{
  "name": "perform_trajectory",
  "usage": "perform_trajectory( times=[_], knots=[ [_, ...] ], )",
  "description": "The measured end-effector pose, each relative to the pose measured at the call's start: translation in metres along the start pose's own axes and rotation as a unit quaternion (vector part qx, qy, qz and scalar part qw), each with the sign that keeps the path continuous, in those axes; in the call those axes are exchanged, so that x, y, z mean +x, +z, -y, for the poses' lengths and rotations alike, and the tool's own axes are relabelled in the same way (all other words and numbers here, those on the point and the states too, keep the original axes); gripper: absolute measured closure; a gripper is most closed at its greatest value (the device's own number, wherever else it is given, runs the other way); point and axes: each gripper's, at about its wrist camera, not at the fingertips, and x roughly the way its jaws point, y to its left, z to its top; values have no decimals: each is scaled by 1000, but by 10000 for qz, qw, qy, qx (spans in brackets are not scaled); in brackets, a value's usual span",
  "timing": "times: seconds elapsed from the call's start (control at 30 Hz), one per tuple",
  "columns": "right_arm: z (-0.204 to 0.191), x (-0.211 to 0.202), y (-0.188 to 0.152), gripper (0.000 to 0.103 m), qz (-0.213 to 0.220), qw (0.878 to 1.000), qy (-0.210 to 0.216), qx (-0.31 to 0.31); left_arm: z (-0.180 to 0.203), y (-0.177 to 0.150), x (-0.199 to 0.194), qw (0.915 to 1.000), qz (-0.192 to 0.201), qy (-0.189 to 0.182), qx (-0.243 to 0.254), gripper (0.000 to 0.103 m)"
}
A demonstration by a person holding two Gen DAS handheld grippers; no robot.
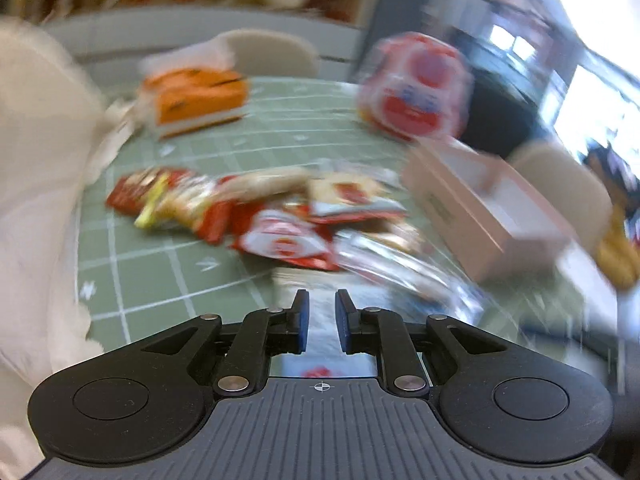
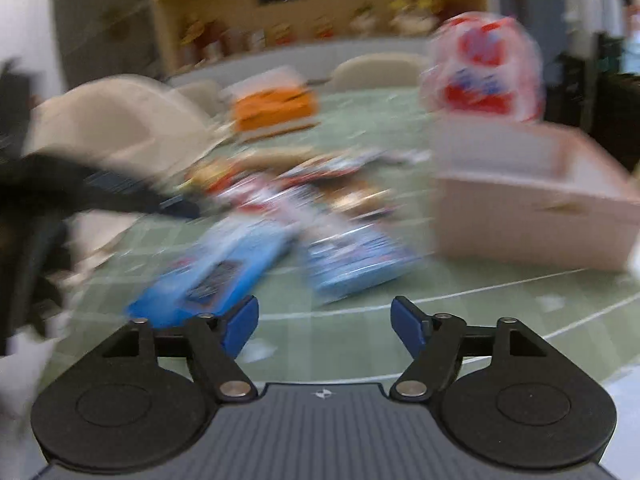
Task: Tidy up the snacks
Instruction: 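Close the left tool on the blue-and-white cartoon snack bag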
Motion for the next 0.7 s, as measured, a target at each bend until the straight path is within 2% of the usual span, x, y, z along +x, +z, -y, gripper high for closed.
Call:
perform_trajectory(
  times=[0.07,0.13,0.2,0.27,0.37,0.43,0.47,0.53,0.63,0.7],
  knots=[
    [20,3,-1,25,71,9987,-465,184,22,-5,-1,9987,-173,16,470,85],
    [37,6,-3,25,57,9973,-604,418,39,-10,8,9963,-522,90,672,83],
    [52,7,-7,25,-47,9957,-539,757,51,-14,19,9937,-768,167,796,83],
    [64,5,-9,23,20,9938,-328,1062,62,-15,23,9918,-742,305,995,85],
    [71,4,-10,19,58,9913,-223,1297,76,-12,30,9898,-862,264,1103,85],
    [71,4,-11,19,74,9909,-187,1327,83,-12,34,9883,-953,167,1175,63],
    [72,3,-11,18,78,9910,-168,1327,87,-13,35,9877,-953,132,1235,58],
    [72,4,-11,18,82,9909,-108,1336,94,-15,38,9862,-989,85,1325,39],
    [75,2,-11,17,100,9904,-27,1381,102,-17,43,9843,-1016,39,1441,26],
    [76,1,-12,17,115,9896,25,1431,107,-20,43,9823,-966,106,1600,26]
  ],
)
